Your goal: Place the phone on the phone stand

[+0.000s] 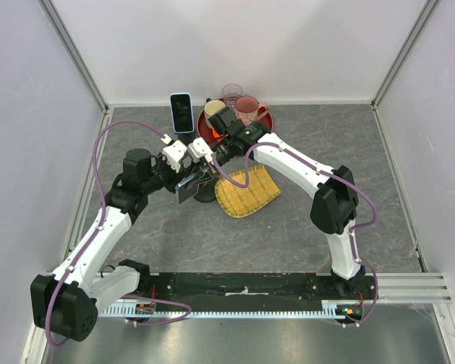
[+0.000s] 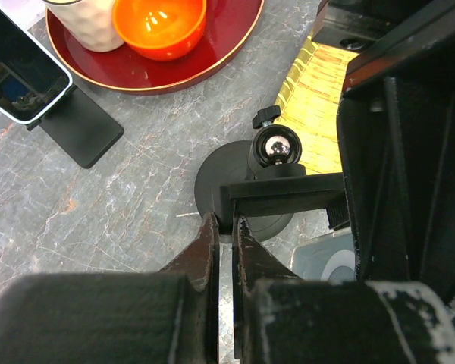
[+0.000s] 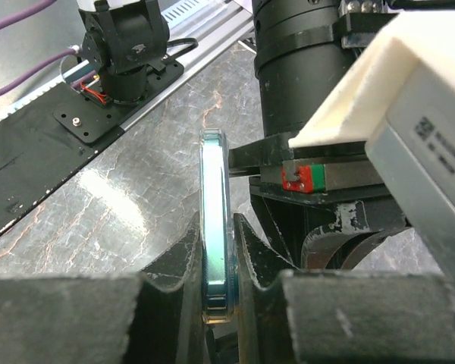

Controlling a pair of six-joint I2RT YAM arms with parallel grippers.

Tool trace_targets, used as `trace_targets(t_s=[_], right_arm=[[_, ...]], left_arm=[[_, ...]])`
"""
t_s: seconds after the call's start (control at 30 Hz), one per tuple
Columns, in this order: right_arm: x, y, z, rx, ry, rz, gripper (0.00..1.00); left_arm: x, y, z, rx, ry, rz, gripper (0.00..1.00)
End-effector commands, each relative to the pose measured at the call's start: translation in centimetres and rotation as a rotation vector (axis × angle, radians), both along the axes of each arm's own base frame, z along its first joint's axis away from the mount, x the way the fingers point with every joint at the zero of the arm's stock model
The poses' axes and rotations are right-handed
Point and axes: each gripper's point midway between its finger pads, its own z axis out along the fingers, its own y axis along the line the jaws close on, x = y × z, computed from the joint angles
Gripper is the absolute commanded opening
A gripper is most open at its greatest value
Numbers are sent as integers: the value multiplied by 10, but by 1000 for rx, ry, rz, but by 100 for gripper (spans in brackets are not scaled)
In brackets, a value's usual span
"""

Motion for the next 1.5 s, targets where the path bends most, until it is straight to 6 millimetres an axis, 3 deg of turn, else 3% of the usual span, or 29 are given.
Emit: trace_targets(t_s=[0.0,0.23,0.5,0.77,1.07,1.1,1.23,1.33,1.37,1.43,1.47], right_arm=[[51,2,33,155,-188,-46,0],[64,8,26,145,-198,-66,0],[80,-16,31,148,-218,-110,0],[88,-22,26,107,-172,-158,0],[92,-35,20,-23,4,-318,0],[93,-35,17,-41,82,-369,0],[127,-32,18,-27,213,-636,0],[130,-29,21,-26,225,-776,0],[153,-37,24,-2,167,-934,0],[152,-46,22,36,185,-1110,0],[168,-57,36,117,142,-1254,0]], left_arm=[[-26,-13,-13,-15,94,-93,2],[-25,-15,-17,-15,110,-102,2],[-22,-15,-17,-10,104,-98,2],[-20,-12,-18,-7,103,-77,2],[-1,19,-12,-11,48,181,2],[5,33,-13,6,37,269,2],[9,45,-2,-49,18,392,2],[14,64,1,-47,49,564,2],[13,77,0,-40,67,658,2],[14,91,7,-87,79,799,2],[9,106,3,-58,91,895,2]])
